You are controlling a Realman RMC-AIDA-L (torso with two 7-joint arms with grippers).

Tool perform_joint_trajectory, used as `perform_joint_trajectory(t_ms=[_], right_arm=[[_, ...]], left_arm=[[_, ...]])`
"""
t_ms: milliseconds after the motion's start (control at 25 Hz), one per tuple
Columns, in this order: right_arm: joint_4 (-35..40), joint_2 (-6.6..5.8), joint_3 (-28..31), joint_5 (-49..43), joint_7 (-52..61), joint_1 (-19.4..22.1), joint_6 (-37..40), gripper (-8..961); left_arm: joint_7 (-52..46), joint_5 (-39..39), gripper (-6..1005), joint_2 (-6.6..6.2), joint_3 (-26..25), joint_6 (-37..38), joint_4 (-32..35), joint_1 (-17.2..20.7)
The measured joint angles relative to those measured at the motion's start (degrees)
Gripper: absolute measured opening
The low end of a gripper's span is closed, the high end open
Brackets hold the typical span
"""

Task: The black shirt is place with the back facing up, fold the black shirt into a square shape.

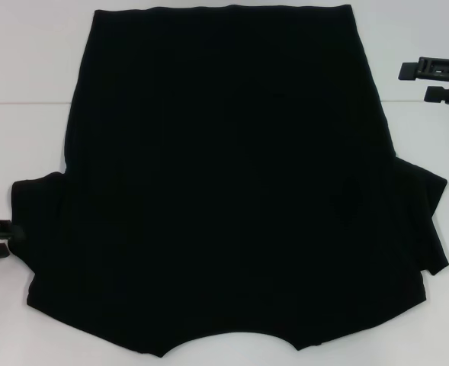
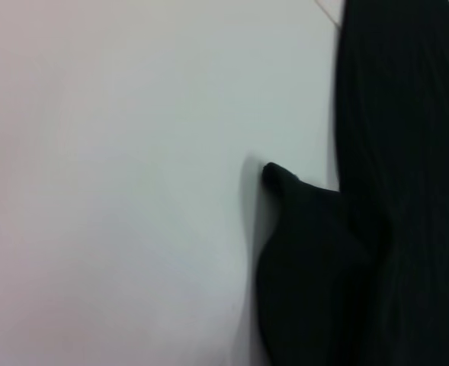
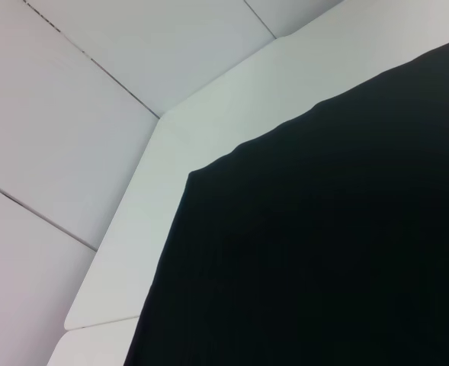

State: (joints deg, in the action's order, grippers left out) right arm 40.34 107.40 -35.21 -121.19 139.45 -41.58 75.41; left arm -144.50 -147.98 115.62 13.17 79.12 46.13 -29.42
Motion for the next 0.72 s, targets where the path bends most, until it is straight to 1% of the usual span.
perform_joint_trajectory(t_ms=[400, 720], right_arm=[[0.0, -0.03, 0.1, 0.0, -0.1, 0.2, 0.0, 941], [0.0, -0.10, 0.1, 0.0, -0.1, 0.5, 0.0, 940]], left_arm=[[-0.8, -0.1, 421, -0.04, -0.2, -1.9, -1.2, -0.1], [-0.9, -0.1, 409, -0.25, 0.3, -3.1, -3.9, -0.9]])
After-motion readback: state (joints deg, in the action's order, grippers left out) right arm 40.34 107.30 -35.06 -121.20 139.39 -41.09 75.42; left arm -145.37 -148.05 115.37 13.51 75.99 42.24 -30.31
